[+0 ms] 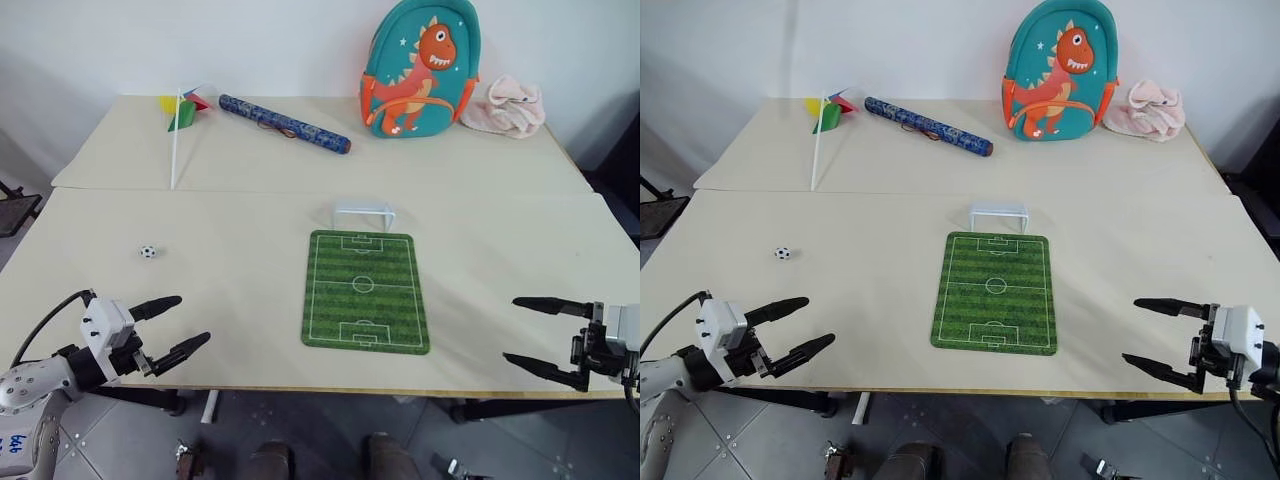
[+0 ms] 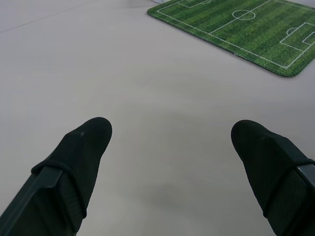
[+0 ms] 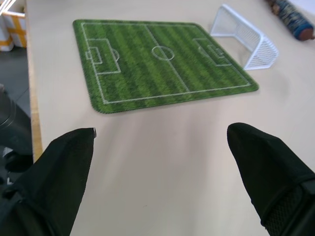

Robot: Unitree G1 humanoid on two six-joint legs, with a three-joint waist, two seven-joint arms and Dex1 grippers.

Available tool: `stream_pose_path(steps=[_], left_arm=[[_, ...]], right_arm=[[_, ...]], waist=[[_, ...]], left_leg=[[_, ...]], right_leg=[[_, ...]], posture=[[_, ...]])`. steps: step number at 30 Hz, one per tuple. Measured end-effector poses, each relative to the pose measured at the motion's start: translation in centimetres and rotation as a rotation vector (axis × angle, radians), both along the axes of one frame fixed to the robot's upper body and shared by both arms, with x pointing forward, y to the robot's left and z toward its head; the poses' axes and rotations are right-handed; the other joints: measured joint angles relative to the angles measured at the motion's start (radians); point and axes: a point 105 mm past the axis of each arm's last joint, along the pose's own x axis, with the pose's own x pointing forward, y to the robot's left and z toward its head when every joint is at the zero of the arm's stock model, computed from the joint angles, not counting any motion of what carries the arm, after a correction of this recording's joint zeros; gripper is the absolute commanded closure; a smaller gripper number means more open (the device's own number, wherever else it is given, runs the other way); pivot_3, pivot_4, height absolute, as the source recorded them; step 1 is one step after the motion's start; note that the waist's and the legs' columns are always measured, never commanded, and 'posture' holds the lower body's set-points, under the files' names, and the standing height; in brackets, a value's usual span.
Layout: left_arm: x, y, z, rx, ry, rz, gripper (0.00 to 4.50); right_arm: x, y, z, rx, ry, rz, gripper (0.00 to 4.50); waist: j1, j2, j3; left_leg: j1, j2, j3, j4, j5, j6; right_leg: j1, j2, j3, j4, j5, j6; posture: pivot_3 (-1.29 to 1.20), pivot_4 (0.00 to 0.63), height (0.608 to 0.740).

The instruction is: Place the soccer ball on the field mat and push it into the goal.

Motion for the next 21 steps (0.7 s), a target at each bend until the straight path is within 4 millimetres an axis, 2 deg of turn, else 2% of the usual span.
stream_pose_path(steps=[5,9,11,14,17,21], left_arm=[[0.5,1.3,0.8,-0.057,-0.064,0.126,0.02],[-0.1,5.7,1.2,-0.222,-0.137,0.445,0.02],[-0.9,8.5,0.2,-0.291,-0.150,0.630,0.02],[-2.5,11.8,-2.3,-0.390,-0.139,0.890,0.02],[-2.5,12.2,-3.5,-0.430,-0.138,0.997,0.02],[-0.1,11.2,-2.8,-0.429,-0.152,0.993,0.02]], right_arm=[[0.7,1.4,1.3,0.100,-0.041,0.035,0.00],[0.4,5.2,4.2,0.324,-0.156,0.152,0.00],[-0.2,6.7,5.4,0.389,-0.198,0.192,0.00],[-1.2,8.2,5.9,0.439,-0.214,0.236,0.00],[-1.8,8.3,5.3,0.431,-0.199,0.255,0.00],[-1.6,6.5,4.7,0.398,-0.195,0.213,0.00]], waist=[[-0.001,0.000,0.000],[-0.002,0.000,0.000],[0.003,0.001,0.000],[0.010,-0.001,-0.001],[0.030,-0.004,-0.003],[0.033,-0.004,-0.003]], left_leg=[[0.000,0.001,0.000,0.000,0.000,0.000],[0.000,0.003,-0.001,0.000,0.000,-0.001],[0.000,0.001,-0.001,0.001,0.000,-0.001],[-0.001,-0.001,-0.002,0.002,-0.001,0.000],[-0.001,-0.002,-0.003,0.004,-0.001,0.001],[0.002,-0.004,-0.005,0.004,-0.001,0.002]], right_leg=[[0.000,0.000,0.000,0.000,0.000,0.000],[-0.001,0.001,-0.001,0.001,0.000,0.000],[-0.001,0.000,-0.001,0.001,0.000,0.000],[0.000,-0.001,-0.002,0.001,0.000,0.000],[0.002,-0.003,-0.004,0.000,0.000,0.001],[0.008,-0.004,-0.006,-0.003,0.001,0.003]], posture=[[0.00,0.150,0.740],[0.00,0.150,0.740],[0.00,0.150,0.740],[0.00,0.150,0.740],[0.00,0.150,0.740],[0.00,0.150,0.740]])
